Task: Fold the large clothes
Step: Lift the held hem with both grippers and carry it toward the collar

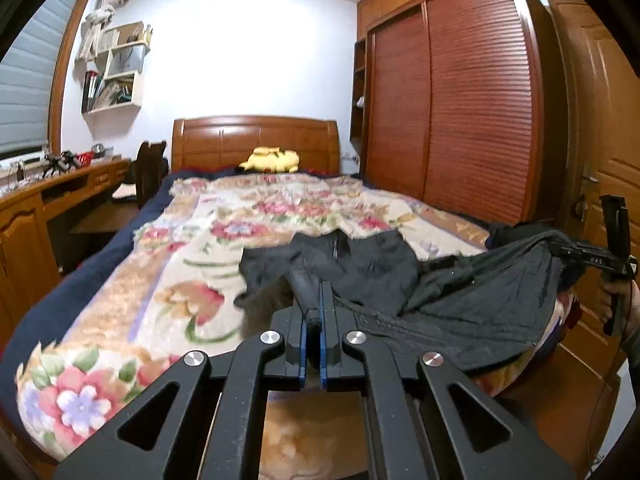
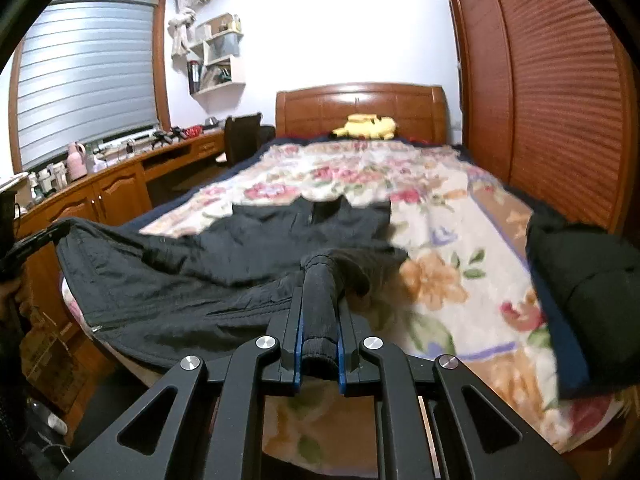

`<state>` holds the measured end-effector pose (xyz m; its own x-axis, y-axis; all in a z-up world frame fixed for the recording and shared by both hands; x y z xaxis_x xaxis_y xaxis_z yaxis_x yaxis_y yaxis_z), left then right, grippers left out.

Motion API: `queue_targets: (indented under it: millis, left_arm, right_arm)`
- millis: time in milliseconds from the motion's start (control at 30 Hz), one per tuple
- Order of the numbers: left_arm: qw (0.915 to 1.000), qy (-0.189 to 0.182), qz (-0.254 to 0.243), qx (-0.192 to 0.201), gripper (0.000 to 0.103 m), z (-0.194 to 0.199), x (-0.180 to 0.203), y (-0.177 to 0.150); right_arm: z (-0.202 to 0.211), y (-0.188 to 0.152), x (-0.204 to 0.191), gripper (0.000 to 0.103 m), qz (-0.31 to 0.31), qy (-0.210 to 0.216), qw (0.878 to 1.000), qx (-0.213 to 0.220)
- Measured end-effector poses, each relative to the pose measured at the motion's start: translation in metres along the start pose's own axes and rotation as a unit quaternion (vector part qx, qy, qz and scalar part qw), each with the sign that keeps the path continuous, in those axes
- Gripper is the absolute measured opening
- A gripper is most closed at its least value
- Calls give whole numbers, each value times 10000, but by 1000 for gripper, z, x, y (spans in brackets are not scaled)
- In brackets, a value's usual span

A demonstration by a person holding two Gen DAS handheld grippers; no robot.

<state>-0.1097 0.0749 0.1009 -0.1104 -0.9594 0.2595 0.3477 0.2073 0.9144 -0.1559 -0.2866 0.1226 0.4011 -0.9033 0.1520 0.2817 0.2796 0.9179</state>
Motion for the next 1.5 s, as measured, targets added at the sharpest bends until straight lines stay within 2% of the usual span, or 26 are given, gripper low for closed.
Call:
queue_targets:
  millis: [300, 767, 900, 1067, 1200, 1500]
  left_arm:
    - [9979, -20, -194, 616, 4, 33, 15, 56]
    - [9924, -112, -260, 1199, 4, 80, 25, 103]
    - [9924, -7, -266, 1201, 4, 73, 20, 102]
    - [9969, 276, -126, 720, 4, 26, -7, 73]
    - [9986, 511, 113, 87, 4, -35, -43, 39]
    - [9906, 943, 199, -968, 4, -142, -83, -25]
  right_arm:
    - [36, 45, -2, 11, 402, -189, 9975, 546]
    - [78, 54, -1, 11, 652, -333, 9910, 1121]
    - [76, 54, -2, 11, 620, -273, 9896, 1271]
    - [25, 44, 5, 11, 612, -215, 9936, 930]
    - [-43, 12, 7, 11, 545, -155, 9977, 365]
    - [-188, -77, 17, 11, 456, -41, 9952, -862]
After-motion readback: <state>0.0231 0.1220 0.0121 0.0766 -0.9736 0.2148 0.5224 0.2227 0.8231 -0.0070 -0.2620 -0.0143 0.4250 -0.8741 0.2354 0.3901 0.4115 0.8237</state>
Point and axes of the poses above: each gripper's, at about its wrist camera, not at the fingertips, and z roughly against the way its jaws point, x to its right, y to its top, the point moved 6 cm from there along -z, roughly the way its jaws point, and after that the axes turned 12 degrees about z, right-handed, at the moved point
